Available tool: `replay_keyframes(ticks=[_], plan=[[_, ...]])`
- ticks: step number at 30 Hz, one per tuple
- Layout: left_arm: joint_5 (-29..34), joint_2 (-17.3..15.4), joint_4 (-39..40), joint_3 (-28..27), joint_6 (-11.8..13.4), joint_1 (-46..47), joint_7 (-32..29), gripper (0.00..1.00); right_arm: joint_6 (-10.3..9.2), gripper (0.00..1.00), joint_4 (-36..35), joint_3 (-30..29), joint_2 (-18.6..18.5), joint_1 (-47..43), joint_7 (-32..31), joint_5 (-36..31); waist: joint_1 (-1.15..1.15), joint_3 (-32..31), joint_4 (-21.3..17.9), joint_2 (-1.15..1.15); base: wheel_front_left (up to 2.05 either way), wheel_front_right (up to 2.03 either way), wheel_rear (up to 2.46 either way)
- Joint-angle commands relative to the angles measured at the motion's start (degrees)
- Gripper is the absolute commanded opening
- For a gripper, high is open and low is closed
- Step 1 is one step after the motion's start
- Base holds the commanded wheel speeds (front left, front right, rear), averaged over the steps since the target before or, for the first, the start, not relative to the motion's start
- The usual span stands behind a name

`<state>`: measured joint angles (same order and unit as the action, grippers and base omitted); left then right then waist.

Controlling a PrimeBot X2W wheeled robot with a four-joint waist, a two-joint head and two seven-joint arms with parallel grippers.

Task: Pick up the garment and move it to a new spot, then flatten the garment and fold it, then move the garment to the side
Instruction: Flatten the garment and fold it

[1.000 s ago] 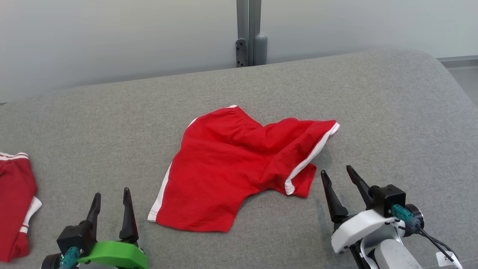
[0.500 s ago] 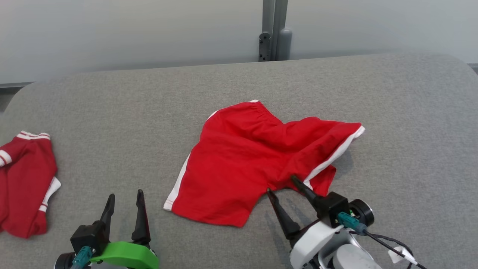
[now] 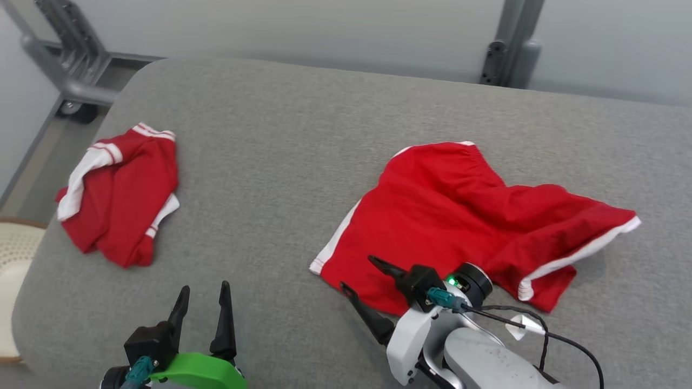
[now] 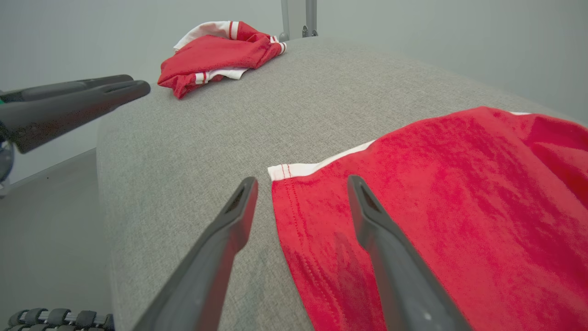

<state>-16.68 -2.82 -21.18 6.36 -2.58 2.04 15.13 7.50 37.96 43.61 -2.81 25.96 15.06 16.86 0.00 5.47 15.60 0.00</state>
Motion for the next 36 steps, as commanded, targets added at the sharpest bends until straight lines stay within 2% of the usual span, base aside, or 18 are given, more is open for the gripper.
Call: replay_keyframes(ticks=[1, 9, 16, 17, 19, 20, 23, 26, 32, 36], plan=[[-0.24, -0.15, -0.13, 0.25, 0.02, 0.09, 0.03, 1.00, -0.02, 1.00, 1.45, 0.77, -0.19, 1.69, 0.18, 0.38, 0.00, 1.98, 7.22, 0.00, 0.00, 0.00, 0.00], [-2.08, -0.12, -0.41, 2.37, 0.55, 0.45, 0.03, 1.00, -0.02, 1.00, 10.34, 1.96, -0.23, 6.85, 0.18, 1.66, 0.00, 3.80, 12.60, 0.00, 0.00, 0.00, 0.00], [-2.94, -0.12, -0.48, 3.22, 0.79, 0.61, 0.03, 1.00, -0.03, 1.00, 19.13, 4.20, -0.23, 10.01, 0.04, 1.94, 0.00, 4.64, 13.91, 0.00, 0.00, 0.00, 0.00], [-3.04, -0.12, -0.51, 3.24, 0.80, 0.67, 0.03, 1.00, -0.02, 0.83, 20.11, 4.73, -0.22, 10.46, -0.22, 2.36, 0.00, 4.75, 13.86, 0.00, 0.00, 0.00, 0.00], [-3.19, -0.13, -0.53, 3.30, 0.85, 0.99, 0.03, 1.00, -0.02, 0.10, 21.32, 5.27, -0.25, 11.22, -0.19, 2.90, 0.00, 4.88, 13.64, 0.00, 0.00, 0.00, 0.00], [-3.26, -0.13, -0.54, 3.35, 0.94, 1.21, 0.03, 1.00, -0.03, 0.00, 21.86, 5.14, -0.27, 11.56, -0.14, 3.32, 0.00, 4.94, 13.42, 0.00, 0.00, 0.00, 0.00], [-3.17, -0.13, -0.43, 3.24, 0.89, 1.53, 0.03, 1.00, -0.03, 0.00, 21.75, 3.92, -0.20, 12.95, 0.05, 3.61, 0.00, 4.80, 12.73, 0.00, 0.00, 0.00, 0.00], [-2.97, -0.14, -0.25, 2.89, 0.84, 1.28, 0.03, 1.00, -0.03, 0.00, 18.79, 0.41, -0.19, 14.65, 0.14, 2.33, 0.00, 4.38, 11.80, 0.00, 0.00, 0.00, 0.00], [-2.52, -0.14, -0.55, 3.40, 0.23, 1.43, 0.03, 1.00, -0.03, 0.00, 9.15, -9.67, -2.07, 18.30, 0.16, -2.68, 0.00, 2.80, 10.79, 0.00, 0.00, 0.00, 0.00], [-2.35, -0.14, -1.08, 4.69, -0.04, 1.46, 0.03, 1.00, -0.03, 0.00, 3.16, -13.18, -3.44, 23.34, 0.17, -6.19, 0.00, 1.29, 11.55, 0.00, 0.00, 0.00, 0.00]])
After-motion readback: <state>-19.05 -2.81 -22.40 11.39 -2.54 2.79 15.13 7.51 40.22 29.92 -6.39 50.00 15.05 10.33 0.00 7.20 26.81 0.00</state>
